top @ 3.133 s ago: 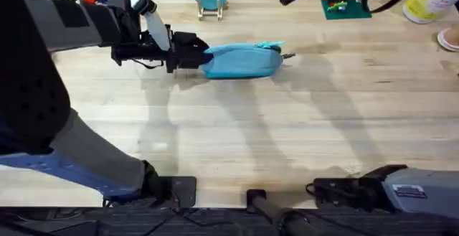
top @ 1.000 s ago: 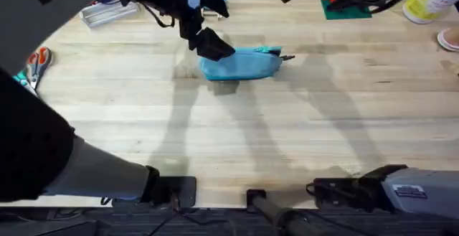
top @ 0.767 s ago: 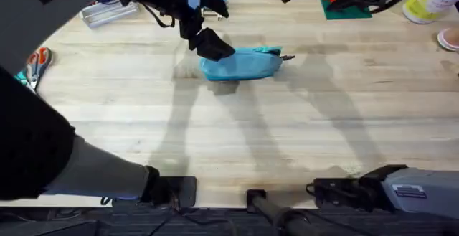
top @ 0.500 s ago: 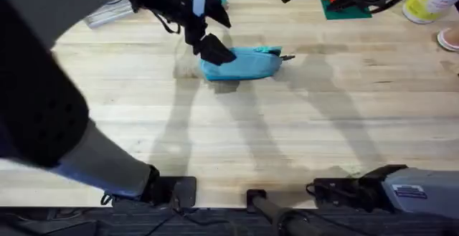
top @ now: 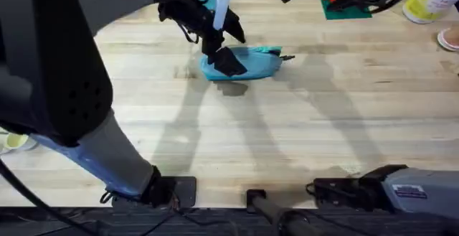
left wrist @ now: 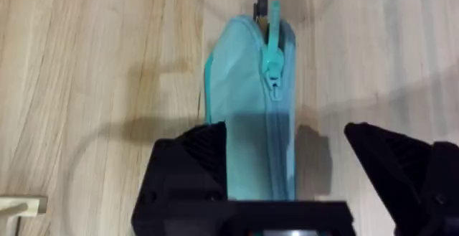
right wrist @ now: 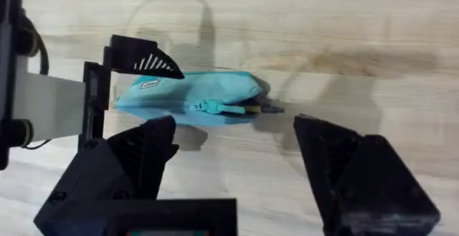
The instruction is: Unzip the bag, pick up the pens from the table one at a time and place them inside, then zip the bag closed.
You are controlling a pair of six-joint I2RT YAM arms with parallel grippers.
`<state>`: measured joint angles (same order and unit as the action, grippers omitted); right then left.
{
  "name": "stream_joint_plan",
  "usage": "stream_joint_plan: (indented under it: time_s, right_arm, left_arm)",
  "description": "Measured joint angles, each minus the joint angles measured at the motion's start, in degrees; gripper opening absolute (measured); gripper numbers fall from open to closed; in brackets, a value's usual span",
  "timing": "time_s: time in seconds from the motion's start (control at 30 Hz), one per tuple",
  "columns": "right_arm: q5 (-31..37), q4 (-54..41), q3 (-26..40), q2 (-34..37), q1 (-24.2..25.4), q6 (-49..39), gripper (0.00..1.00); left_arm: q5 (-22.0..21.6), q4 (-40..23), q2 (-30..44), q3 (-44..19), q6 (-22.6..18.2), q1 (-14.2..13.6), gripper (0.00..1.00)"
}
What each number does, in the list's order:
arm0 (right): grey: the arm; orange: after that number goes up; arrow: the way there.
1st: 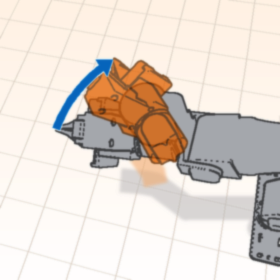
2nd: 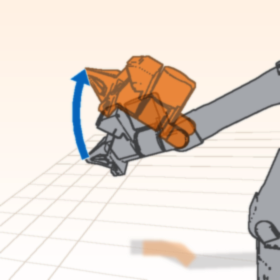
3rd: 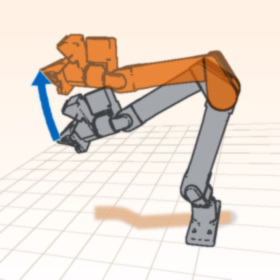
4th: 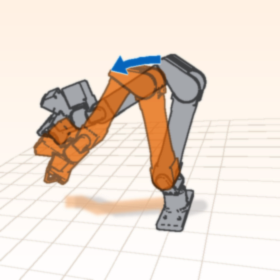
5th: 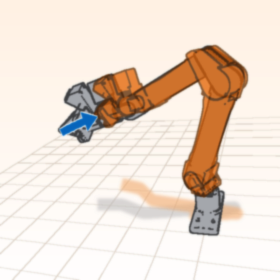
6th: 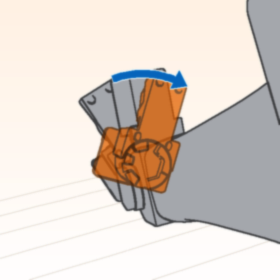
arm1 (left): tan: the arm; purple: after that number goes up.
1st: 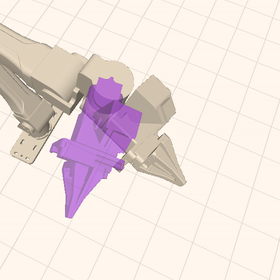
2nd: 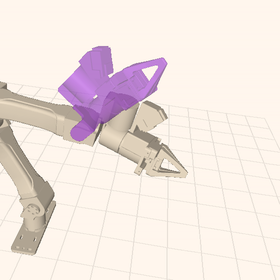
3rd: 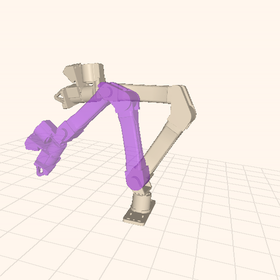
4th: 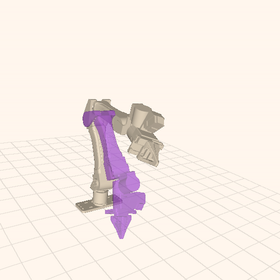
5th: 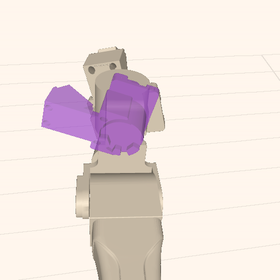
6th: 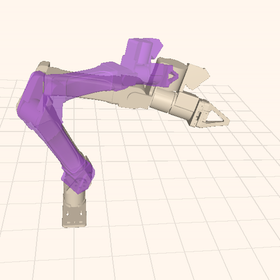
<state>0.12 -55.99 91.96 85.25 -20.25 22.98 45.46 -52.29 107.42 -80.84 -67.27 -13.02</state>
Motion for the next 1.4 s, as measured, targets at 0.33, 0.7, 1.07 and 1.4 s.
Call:
stream_joint_plan:
  time_s: [0.33, 0.7, 1.07, 1.4]
  right_arm:
    - [0.00, 0.00, 0.00, 0.00, 0.00, 0.00, 0.998]
    - [-0.23, -3.46, 0.00, 0.00, 0.00, 2.75, 0.998]
    - [-10.20, -9.17, 0.00, 0.01, 0.69, 18.77, 0.997]
    - [-10.82, -8.24, -0.02, 6.58, -1.15, 17.70, 0.996]
  left_arm:
    - [-2.26, 0.66, 1.07, 0.00, -0.06, -0.01, 0.516]
    - [-3.27, 0.90, 1.07, 0.00, -0.41, -0.01, 0.044]
    - [-3.27, 0.90, 1.07, 0.00, -0.41, -0.01, 0.044]
    - [-3.27, 1.07, 1.07, 0.00, -0.41, -0.01, 0.044]
